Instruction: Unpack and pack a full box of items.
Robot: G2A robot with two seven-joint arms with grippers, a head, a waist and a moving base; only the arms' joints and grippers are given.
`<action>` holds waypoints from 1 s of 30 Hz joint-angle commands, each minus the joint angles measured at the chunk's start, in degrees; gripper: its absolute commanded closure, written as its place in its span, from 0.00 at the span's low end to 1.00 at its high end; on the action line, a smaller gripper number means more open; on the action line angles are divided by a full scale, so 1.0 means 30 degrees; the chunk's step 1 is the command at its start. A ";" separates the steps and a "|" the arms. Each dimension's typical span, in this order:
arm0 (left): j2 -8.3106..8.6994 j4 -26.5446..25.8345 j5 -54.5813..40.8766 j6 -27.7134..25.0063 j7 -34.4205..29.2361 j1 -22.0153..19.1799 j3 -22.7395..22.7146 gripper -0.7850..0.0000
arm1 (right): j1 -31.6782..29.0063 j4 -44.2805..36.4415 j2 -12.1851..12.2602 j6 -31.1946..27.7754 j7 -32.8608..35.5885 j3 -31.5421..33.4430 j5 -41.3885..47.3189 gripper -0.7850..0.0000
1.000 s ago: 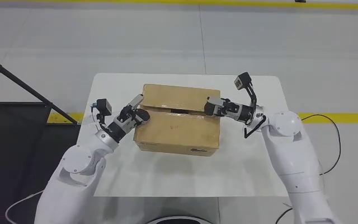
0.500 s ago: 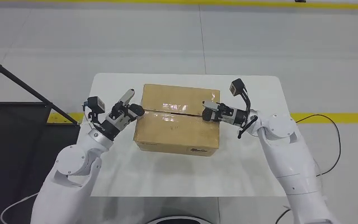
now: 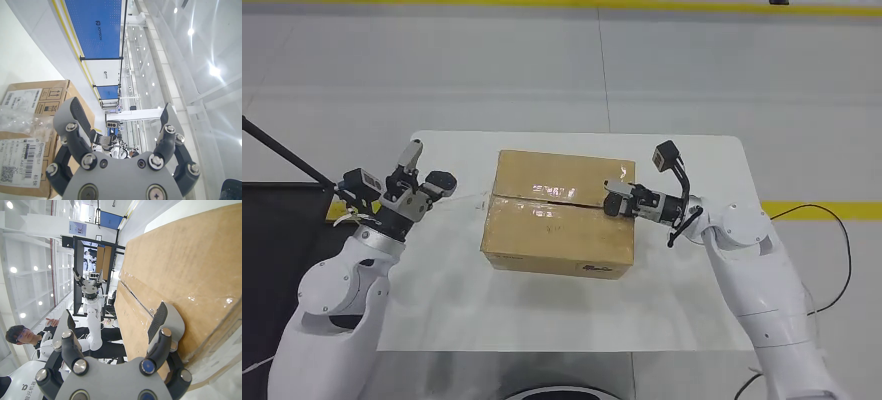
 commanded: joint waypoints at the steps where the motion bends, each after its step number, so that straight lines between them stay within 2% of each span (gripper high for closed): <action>1: -0.0017 -0.0005 0.0051 -0.0006 0.0182 0.0103 0.0017 0.00 | 0.0000 0.0000 0.0000 0.0000 0.0000 0.0000 0.0000 0.00; 6: -0.0219 0.0638 0.0126 -0.0391 0.1662 0.1282 0.0796 0.00 | 0.0000 0.0000 0.0000 0.0000 0.0000 0.0000 0.0000 0.00; 8: -0.0216 0.0746 0.2203 -0.1194 0.1971 0.2005 0.1183 0.00 | 0.0000 0.0000 0.0000 0.0000 0.0000 0.0000 0.0000 0.00; 11: -0.0266 0.0777 0.2397 -0.1715 0.1282 0.3174 0.1742 0.00 | 0.0000 0.0000 0.0000 0.0000 0.0000 0.0000 0.0000 0.00; 16: -0.0269 0.1146 0.2723 -0.1537 0.0799 0.3691 0.1743 0.00 | 0.0000 0.0000 0.0000 0.0000 0.0000 0.0000 0.0000 0.00; 20: -0.0439 0.2541 0.2573 -0.0878 0.2723 0.2640 0.2077 0.00 | 0.0000 0.0000 0.0000 0.0000 0.0000 0.0000 0.0000 0.00; 26: -0.0853 0.5896 0.0044 0.0627 0.4196 -0.0477 0.3253 0.00 | 0.0000 0.0000 0.0000 0.0000 0.0000 0.0000 0.0000 0.00; 30: -0.1129 0.7679 -0.1216 0.0481 0.5124 -0.2236 0.3721 0.00 | 0.0000 0.0000 0.0000 0.0000 0.0000 0.0000 0.0000 0.00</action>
